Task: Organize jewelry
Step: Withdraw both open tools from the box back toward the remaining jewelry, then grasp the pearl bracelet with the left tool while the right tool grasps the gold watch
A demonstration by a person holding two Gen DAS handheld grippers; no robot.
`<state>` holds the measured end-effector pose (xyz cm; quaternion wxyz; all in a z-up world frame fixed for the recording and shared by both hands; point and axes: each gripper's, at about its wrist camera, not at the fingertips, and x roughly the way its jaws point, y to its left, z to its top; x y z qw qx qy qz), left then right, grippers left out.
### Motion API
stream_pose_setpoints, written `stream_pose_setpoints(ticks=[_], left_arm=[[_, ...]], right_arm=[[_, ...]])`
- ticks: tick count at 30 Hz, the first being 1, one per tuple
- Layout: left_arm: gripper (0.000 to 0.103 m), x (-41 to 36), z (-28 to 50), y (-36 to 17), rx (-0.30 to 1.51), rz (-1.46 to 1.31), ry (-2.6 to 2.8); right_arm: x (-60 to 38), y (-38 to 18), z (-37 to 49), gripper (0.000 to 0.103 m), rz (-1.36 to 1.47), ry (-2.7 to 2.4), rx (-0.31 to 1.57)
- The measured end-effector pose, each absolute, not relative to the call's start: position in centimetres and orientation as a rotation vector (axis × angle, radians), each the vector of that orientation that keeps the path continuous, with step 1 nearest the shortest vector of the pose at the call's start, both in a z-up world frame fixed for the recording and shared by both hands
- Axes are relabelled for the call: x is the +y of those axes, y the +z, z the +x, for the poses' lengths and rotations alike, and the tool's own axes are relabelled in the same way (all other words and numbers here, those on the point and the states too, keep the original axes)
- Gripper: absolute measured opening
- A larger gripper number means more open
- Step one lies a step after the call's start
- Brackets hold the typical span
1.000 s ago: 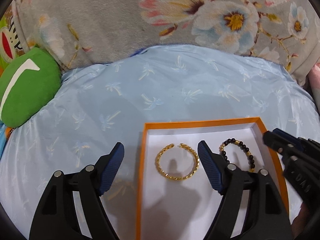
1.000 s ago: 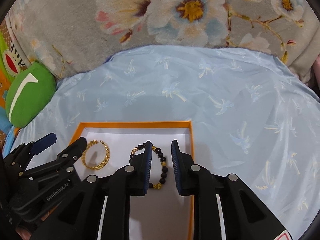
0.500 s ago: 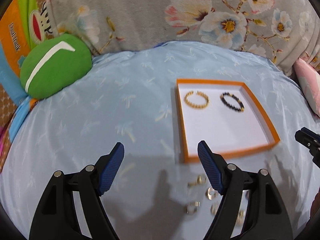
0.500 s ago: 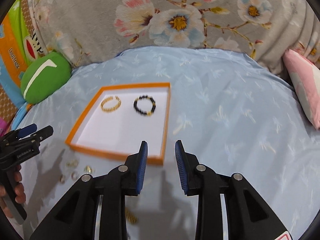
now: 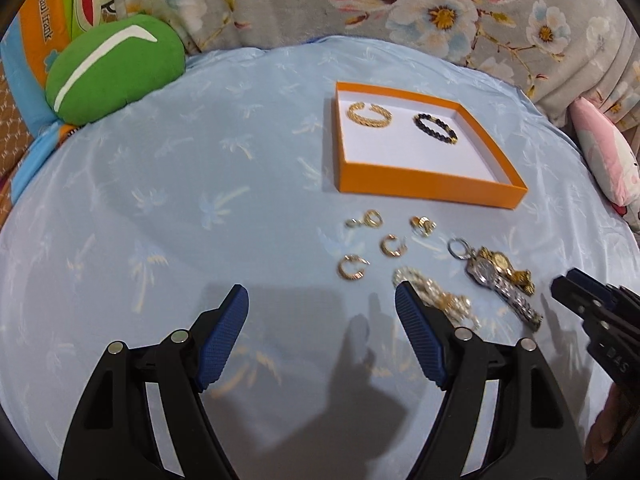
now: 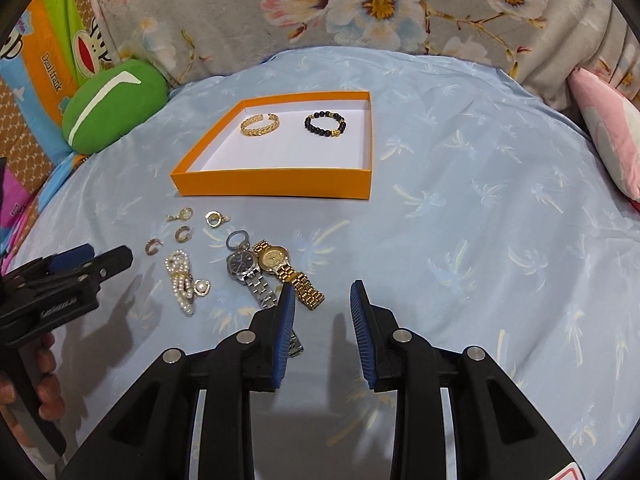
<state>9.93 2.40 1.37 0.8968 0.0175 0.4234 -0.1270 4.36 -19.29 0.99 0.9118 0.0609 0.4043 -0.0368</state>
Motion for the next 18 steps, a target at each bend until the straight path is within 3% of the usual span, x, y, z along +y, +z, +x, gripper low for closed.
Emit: stream_pose_setpoints(ticks=[18], left_arm=[[0.072, -3.3, 9.5, -0.3, 0.958, 0.036, -0.305]], right_arm=[[-18.9, -0.6, 6.7, 0.029, 0.149, -0.009, 0.881]])
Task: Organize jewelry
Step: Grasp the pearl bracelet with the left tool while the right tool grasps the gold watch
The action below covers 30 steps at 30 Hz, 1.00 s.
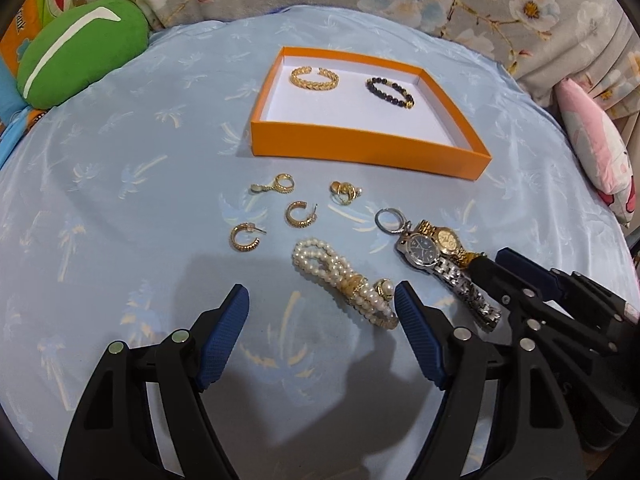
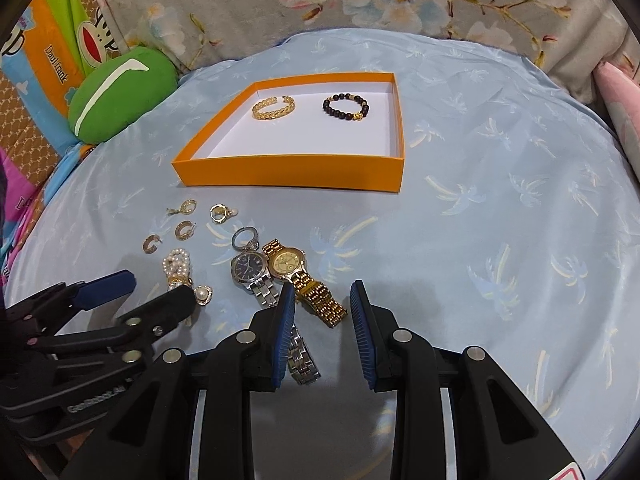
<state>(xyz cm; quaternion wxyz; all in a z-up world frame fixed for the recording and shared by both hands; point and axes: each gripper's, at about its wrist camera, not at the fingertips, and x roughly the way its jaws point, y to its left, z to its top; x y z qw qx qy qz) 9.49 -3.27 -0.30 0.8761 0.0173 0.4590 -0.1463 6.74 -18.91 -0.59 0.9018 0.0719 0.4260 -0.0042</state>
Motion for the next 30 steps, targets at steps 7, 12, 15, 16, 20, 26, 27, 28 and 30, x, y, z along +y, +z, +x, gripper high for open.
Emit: stream_pose_setpoints(ticks=[7, 12, 15, 16, 20, 26, 27, 28, 30], left_arm=[[0.065, -3.2, 9.4, -0.5, 0.943, 0.122, -0.281], [0.065, -1.8, 9.3, -0.6, 0.933, 0.148, -0.253], [0.065, -0.6, 9.5, -0.6, 0.93, 0.137, -0.237], [0.065, -0.2, 9.6, -0.6, 0.93, 0.133, -0.231], [0.065, 0.6, 10.0, -0.5, 0.932, 0.113, -0.224], [0.065, 0.6, 10.3, -0.4, 0.927, 0.104, -0.24], [0.065, 0.5, 10.3, -0.4, 0.926, 0.104, -0.244], [0.065, 0.4, 10.3, -0.3, 0.925, 0.103, -0.25], [0.063, 0.2, 10.3, -0.3, 0.922, 0.103, -0.257]], right_arm=[[-19.0, -0.9, 6.4, 0.029, 0.156, -0.009, 0.891], [-18.7, -1.1, 5.8, 0.029, 0.158, -0.004, 0.898], [-18.6, -1.0, 5.5, 0.029, 0.158, 0.0, 0.895], [-18.6, -0.9, 5.6, 0.029, 0.157, -0.002, 0.89], [-18.9, -0.5, 6.4, 0.029, 0.149, -0.013, 0.879], [-18.3, -0.8, 7.6, 0.029, 0.12, 0.008, 0.892], [-18.2, -1.0, 7.8, 0.029, 0.118, 0.011, 0.895], [-18.1, -1.0, 7.9, 0.029, 0.115, 0.012, 0.896], [-17.9, -1.1, 8.0, 0.03, 0.109, 0.01, 0.895]])
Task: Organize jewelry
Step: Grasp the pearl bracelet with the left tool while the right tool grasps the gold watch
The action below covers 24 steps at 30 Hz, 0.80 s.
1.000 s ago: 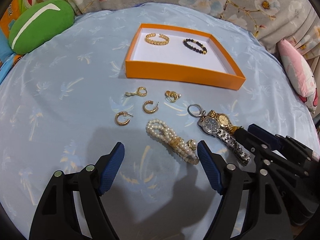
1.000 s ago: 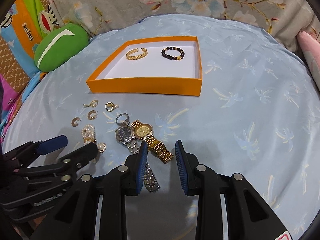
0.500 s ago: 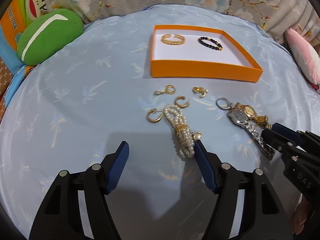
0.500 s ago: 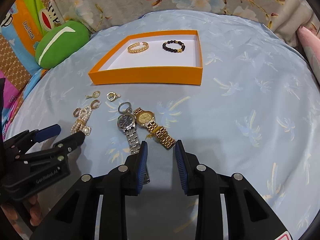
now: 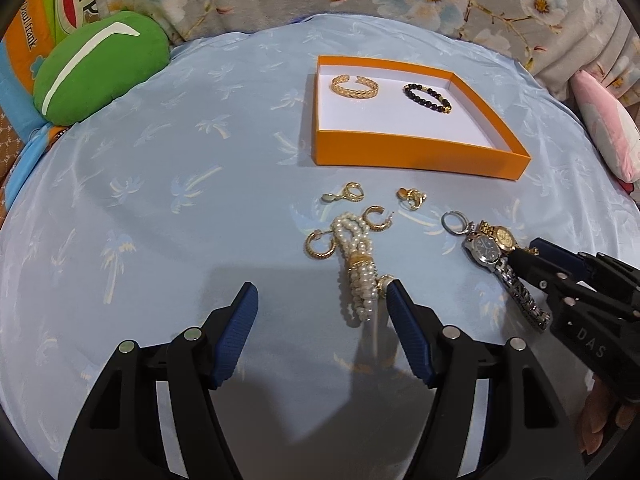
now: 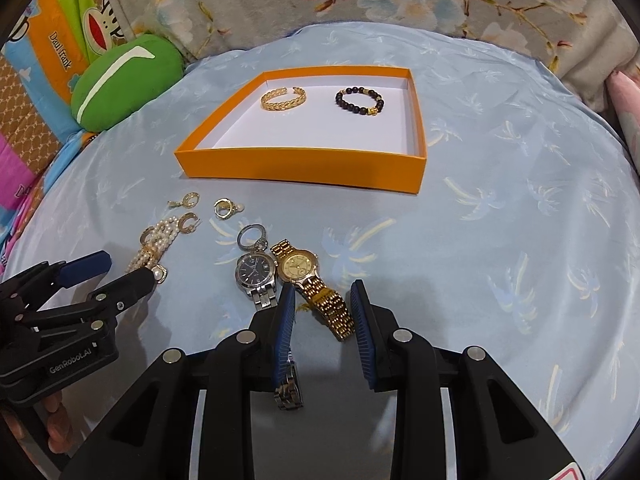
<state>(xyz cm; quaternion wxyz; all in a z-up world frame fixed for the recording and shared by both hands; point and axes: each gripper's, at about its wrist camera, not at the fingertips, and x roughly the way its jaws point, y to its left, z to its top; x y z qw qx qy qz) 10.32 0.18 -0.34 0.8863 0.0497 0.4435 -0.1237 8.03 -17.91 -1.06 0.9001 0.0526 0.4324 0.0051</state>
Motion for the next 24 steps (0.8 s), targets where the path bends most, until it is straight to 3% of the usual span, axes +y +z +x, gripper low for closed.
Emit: stream_pose_setpoints(ticks=[5, 8, 24], left_arm=[[0.046, -0.2, 10.1, -0.3, 0.923, 0.113, -0.283], [0.038, 0.4, 9.9, -0.2, 0.925, 0.107, -0.286], [0.037, -0.3, 10.9, -0.1, 0.934, 0.088, -0.324]], right_arm=[[-18.1, -1.1, 7.5, 0.015, 0.118, 0.007, 0.9], [-18.5, -1.1, 6.7, 0.012, 0.149, 0.004, 0.905], [-18.5, -1.0, 6.6, 0.016, 0.166, -0.018, 0.898]])
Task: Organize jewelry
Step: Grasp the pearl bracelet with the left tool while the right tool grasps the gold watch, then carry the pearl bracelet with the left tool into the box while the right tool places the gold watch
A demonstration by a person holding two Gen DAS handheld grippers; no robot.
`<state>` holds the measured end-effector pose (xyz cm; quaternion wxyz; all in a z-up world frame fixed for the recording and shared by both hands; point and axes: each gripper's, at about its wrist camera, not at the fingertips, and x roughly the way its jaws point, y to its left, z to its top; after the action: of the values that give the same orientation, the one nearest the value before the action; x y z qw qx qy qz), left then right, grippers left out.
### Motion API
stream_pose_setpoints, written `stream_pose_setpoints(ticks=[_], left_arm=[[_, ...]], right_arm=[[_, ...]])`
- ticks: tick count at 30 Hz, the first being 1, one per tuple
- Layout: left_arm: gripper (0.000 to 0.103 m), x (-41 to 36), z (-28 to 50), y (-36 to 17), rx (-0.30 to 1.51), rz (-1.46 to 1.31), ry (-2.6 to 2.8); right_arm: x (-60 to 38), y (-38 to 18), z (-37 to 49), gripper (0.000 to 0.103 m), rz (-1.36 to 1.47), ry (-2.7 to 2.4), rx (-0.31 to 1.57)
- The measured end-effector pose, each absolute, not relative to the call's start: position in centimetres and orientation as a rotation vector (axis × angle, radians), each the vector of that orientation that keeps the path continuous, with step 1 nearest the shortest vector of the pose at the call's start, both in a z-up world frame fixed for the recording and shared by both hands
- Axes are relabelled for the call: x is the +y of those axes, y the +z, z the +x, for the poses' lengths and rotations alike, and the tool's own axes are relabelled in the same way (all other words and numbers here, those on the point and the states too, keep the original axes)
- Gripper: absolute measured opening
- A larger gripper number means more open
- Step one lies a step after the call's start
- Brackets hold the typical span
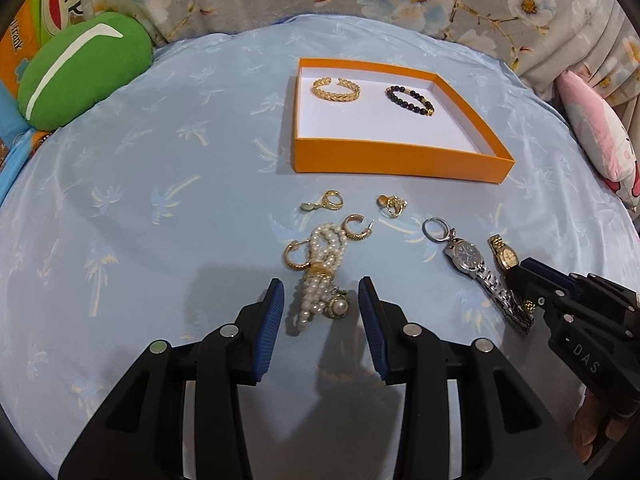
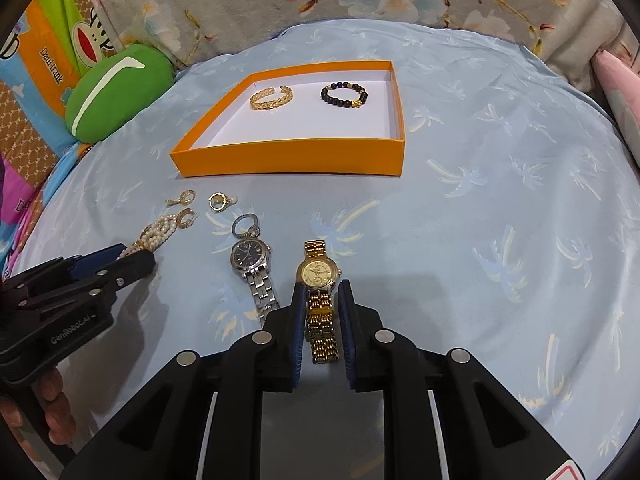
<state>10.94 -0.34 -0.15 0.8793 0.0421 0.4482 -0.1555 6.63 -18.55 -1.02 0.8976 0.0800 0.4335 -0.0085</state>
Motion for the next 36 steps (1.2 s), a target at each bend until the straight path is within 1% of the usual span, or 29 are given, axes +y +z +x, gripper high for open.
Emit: stream_pose_setpoints(ticks=[2, 5, 9, 10, 11, 20, 28, 32, 36], left_arm=[[0.036, -0.6, 11.0, -0.1, 0.928, 0.093, -0.32], [0.022, -0.6, 11.0, -0.1, 0.93, 0.086, -0.339], [0.019, -0.3, 10.9, -0.1, 0.93, 0.072, -0.351], [0.018, -0.2, 10.7, 0.0, 0.927, 0.07, -0.355], [0.014, -0.2, 10.6, 0.1, 0.925, 0.068, -0.357], [0.013, 0.3, 9.7, 1.6, 0.894, 0.052, -0.37], [0.013, 0.5, 9.1, 2.0, 0.884, 0.054, -0.382], [0.013, 0.4, 9.1, 1.8, 0.893, 0.052, -0.38], [0.013, 0.4, 9.2, 1.6, 0.898, 0.052, -0.379]], right_arm=[[-18.5, -1.0, 6.7, 0.016, 0.162, -0.018, 0.897], [-18.5, -1.0, 6.7, 0.012, 0.161, -0.017, 0.897], [-18.5, -0.9, 6.5, 0.011, 0.17, -0.018, 0.891], [-18.6, -0.9, 6.4, 0.011, 0.172, -0.019, 0.887], [-18.5, -0.8, 6.3, 0.011, 0.172, -0.018, 0.885], [-18.5, 0.2, 5.4, 0.011, 0.184, -0.014, 0.862], [-18.6, -0.8, 4.9, 0.012, 0.164, -0.017, 0.894], [-18.4, -0.9, 5.4, 0.022, 0.146, -0.03, 0.895], [-17.9, -1.0, 6.2, 0.026, 0.123, -0.032, 0.896]])
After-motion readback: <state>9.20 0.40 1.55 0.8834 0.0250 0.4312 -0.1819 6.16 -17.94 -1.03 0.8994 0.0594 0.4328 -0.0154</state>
